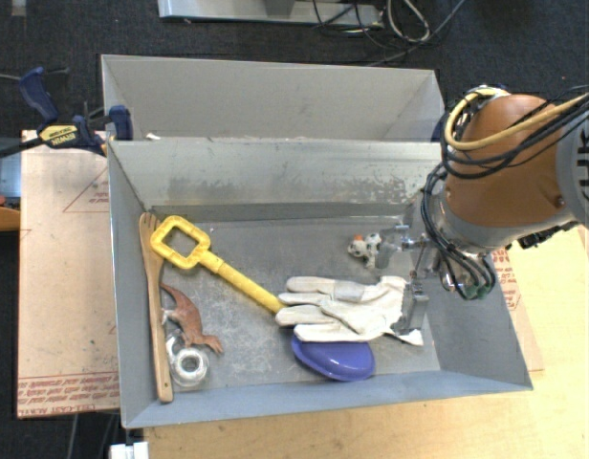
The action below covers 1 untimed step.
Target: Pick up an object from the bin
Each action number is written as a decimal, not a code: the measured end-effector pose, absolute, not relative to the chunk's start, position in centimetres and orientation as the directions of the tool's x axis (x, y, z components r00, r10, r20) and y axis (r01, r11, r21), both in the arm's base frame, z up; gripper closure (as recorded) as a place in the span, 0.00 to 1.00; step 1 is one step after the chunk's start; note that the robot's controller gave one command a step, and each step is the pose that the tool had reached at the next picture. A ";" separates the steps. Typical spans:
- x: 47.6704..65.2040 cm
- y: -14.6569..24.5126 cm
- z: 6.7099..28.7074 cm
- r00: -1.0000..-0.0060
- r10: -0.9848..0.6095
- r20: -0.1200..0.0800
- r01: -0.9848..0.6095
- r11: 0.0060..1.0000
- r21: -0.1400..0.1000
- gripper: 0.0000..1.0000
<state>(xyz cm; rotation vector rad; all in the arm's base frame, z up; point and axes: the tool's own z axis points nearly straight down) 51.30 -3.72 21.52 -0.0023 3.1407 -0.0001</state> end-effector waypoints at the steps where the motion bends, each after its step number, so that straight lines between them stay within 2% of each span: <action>1: 51.3 -3.7 21.5 -1.000 -0.002 -0.001 -0.002 1.000 0.000 1.00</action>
Offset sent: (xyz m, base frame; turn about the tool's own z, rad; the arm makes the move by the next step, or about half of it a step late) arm 0.0000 0.0000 0.0000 0.0000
